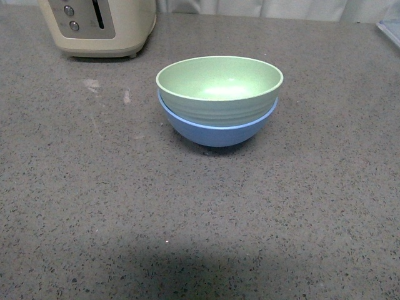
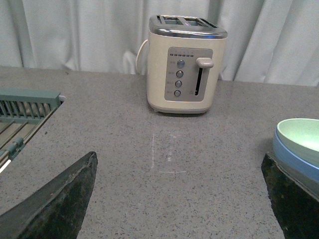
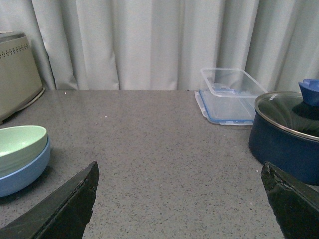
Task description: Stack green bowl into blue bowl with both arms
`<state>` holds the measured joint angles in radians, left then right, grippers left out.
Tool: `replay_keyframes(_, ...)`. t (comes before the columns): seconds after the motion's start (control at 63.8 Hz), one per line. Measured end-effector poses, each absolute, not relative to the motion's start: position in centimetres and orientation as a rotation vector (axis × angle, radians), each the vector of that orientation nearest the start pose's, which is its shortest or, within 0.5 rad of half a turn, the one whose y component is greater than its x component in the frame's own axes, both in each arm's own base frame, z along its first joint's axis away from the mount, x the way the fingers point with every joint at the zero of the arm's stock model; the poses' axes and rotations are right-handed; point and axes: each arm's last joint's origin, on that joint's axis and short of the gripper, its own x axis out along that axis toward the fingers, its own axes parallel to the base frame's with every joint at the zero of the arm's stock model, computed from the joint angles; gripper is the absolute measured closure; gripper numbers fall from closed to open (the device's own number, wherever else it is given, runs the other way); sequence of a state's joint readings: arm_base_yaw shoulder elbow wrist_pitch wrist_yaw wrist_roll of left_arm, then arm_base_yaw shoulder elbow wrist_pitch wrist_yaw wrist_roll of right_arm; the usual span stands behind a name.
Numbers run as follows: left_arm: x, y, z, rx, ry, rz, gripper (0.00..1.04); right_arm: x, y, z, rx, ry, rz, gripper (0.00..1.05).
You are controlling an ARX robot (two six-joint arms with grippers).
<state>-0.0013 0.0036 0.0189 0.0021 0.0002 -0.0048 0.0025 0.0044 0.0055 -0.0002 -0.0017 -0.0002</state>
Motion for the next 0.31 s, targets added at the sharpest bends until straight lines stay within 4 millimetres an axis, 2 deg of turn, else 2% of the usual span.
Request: replay_keyframes(0.314,9.67,-0.01,16.99,-0.005,-0.017,-0.002,0.06,9.76,0.03,16.52,0.000,-0.001,0.004,0.09)
